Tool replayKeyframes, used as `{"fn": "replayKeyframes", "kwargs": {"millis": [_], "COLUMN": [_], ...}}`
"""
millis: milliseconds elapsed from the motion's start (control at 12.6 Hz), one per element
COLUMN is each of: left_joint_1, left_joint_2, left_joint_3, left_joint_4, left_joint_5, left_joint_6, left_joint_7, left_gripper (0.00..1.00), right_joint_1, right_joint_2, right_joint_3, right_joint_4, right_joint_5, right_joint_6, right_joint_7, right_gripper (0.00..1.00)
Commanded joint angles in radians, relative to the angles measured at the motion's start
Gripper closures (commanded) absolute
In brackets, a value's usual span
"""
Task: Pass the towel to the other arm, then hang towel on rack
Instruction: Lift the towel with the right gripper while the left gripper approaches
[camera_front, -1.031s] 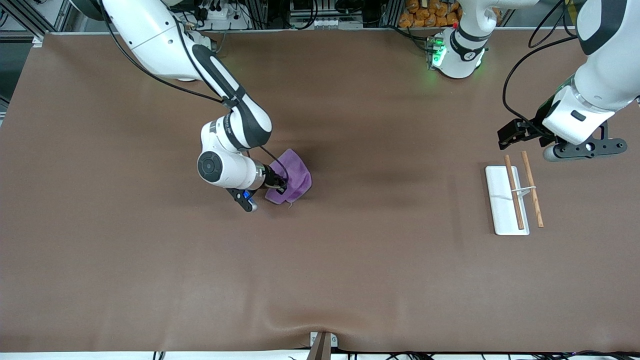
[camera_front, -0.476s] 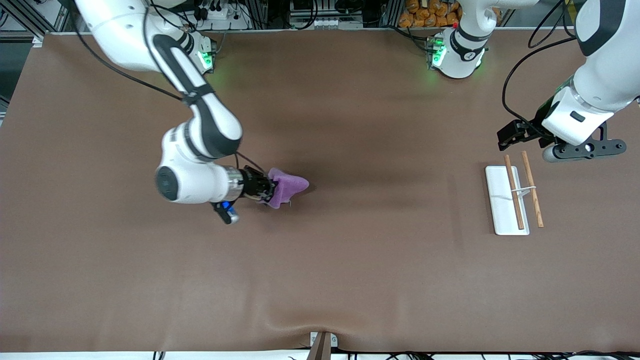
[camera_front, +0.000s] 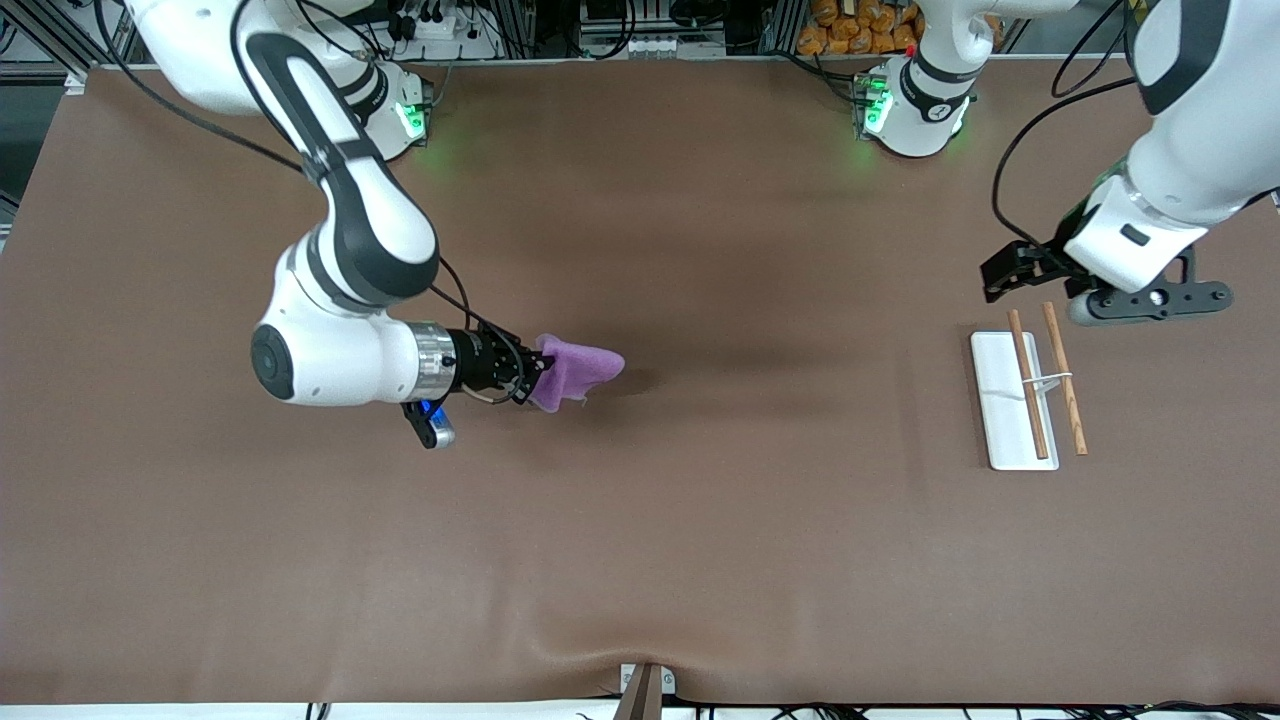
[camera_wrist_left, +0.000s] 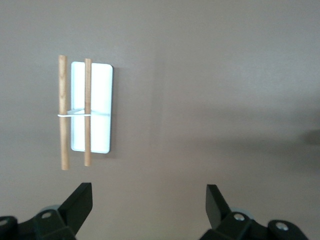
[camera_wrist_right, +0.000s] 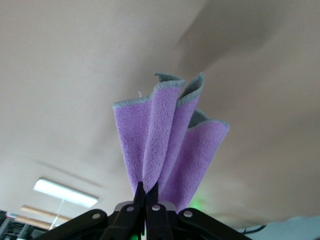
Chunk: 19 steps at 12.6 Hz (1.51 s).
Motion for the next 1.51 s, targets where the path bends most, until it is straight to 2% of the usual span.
{"fn": "replayKeyframes", "kwargs": {"millis": [0, 238, 476, 634, 872, 1031, 1189, 1427], "left_joint_1": [-0.026, -0.042, -0.042, -0.042, -0.059, -0.1, -0.099, -0.109], "left_joint_2": [0.057, 0.134, 0.155, 0.168, 0.197, 0.218, 0.229, 0.266], "left_joint_3": [-0.027, -0.099, -0.153, -0.171, -0.181, -0.179, -0.179, -0.179], "left_joint_4": [0.063, 0.152, 0.157, 0.157, 0.157, 0.157, 0.155, 0.157], "left_joint_5": [-0.046, -0.062, -0.093, -0.125, -0.211, -0.211, -0.227, -0.332], "left_joint_6": [0.009, 0.015, 0.103, 0.144, 0.245, 0.293, 0.36, 0.442], "left_joint_7": [-0.121, -0.339, -0.558, -0.654, -0.891, -1.005, -1.059, -1.062], "left_gripper": [0.0, 0.0, 0.0, 0.0, 0.0, 0.0, 0.0, 0.0], "right_joint_1": [0.042, 0.094, 0.114, 0.138, 0.165, 0.178, 0.186, 0.25], "right_joint_2": [-0.012, -0.003, 0.006, 0.009, 0.02, 0.028, 0.038, 0.101], "right_joint_3": [-0.001, -0.003, -0.001, -0.001, 0.0, 0.0, 0.0, 0.0], "right_joint_4": [0.099, 0.208, 0.264, 0.265, 0.267, 0.267, 0.268, 0.313], "right_joint_5": [0.012, 0.012, 0.015, 0.02, 0.031, 0.066, 0.077, 0.098], "right_joint_6": [-0.024, -0.015, 0.012, 0.106, 0.187, 0.258, 0.316, 0.494], "right_joint_7": [0.132, 0.254, 0.384, 0.479, 0.584, 0.653, 0.69, 0.748], "right_gripper": [1.0, 1.0, 1.0, 1.0, 1.0, 1.0, 1.0, 1.0]}}
